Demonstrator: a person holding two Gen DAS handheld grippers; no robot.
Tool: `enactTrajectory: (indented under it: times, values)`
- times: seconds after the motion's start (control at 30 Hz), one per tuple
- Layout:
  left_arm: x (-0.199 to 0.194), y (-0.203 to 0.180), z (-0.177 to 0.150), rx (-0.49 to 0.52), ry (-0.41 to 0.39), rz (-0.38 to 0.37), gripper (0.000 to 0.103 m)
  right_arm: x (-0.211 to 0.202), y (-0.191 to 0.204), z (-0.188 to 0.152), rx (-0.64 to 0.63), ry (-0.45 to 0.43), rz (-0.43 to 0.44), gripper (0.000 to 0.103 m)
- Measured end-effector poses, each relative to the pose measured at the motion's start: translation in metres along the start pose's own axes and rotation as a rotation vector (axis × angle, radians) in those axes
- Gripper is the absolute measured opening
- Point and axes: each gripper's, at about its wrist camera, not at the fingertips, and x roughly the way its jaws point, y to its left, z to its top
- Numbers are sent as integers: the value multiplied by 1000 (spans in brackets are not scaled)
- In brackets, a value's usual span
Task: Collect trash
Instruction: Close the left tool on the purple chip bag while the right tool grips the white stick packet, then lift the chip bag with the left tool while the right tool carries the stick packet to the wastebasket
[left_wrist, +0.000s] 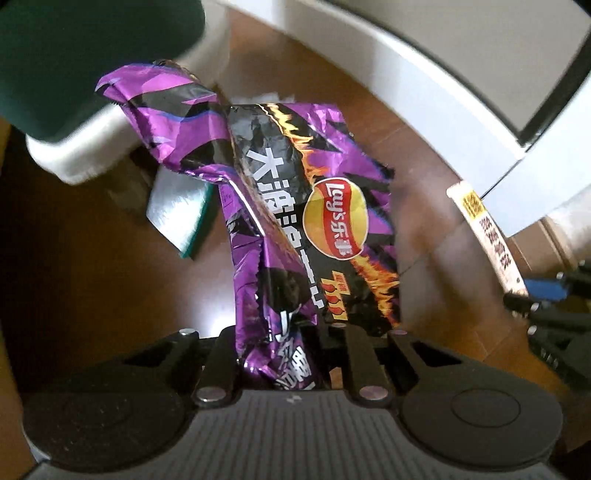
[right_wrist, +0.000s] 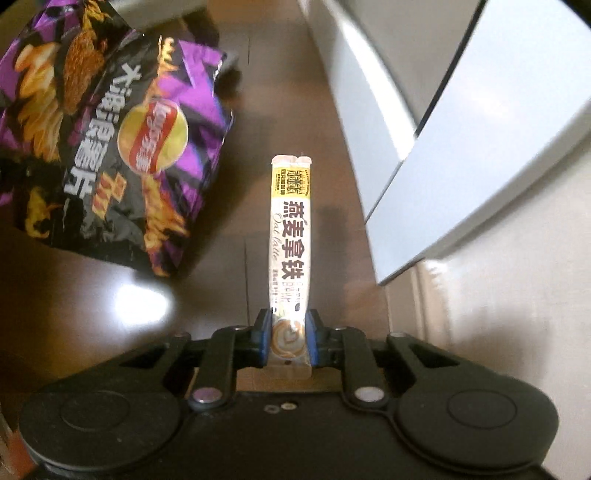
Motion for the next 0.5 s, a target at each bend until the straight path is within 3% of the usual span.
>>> enactTrajectory:
  times: [0.3,0.5]
  values:
    - [-79,5,18,-9,-157,36,14,-81,4,15,-11,-187,6,18]
    - [-156,16,29,-33,-359,44,14,-147,-7,47,2,-335,-13,18]
